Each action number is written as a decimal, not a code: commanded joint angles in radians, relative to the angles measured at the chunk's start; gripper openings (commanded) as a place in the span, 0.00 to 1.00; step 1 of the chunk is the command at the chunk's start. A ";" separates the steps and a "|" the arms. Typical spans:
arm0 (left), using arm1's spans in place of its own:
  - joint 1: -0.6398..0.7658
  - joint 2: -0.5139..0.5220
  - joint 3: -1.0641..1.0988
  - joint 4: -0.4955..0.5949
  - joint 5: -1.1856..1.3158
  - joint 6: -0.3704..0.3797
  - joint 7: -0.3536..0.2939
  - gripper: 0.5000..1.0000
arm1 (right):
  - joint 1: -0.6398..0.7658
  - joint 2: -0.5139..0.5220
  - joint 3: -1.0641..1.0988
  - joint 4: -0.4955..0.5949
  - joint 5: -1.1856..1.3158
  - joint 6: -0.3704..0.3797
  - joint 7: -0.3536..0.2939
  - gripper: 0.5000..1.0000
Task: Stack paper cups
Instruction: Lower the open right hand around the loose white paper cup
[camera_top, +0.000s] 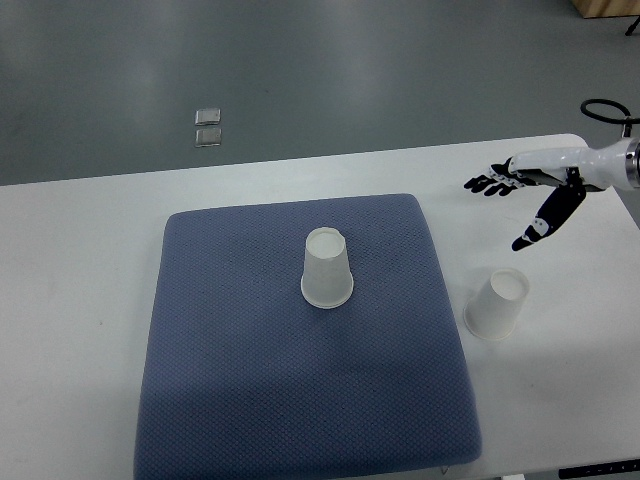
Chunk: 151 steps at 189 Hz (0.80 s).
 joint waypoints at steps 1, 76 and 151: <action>0.000 0.000 0.000 0.000 0.000 0.000 0.000 1.00 | 0.001 -0.045 -0.064 0.045 -0.055 -0.013 0.032 0.87; 0.000 0.000 0.000 0.000 0.000 0.000 0.000 1.00 | -0.031 -0.020 -0.148 0.058 -0.124 -0.195 0.052 0.86; 0.000 0.000 0.000 0.000 0.000 0.000 0.000 1.00 | -0.066 -0.005 -0.193 0.059 -0.214 -0.270 0.102 0.86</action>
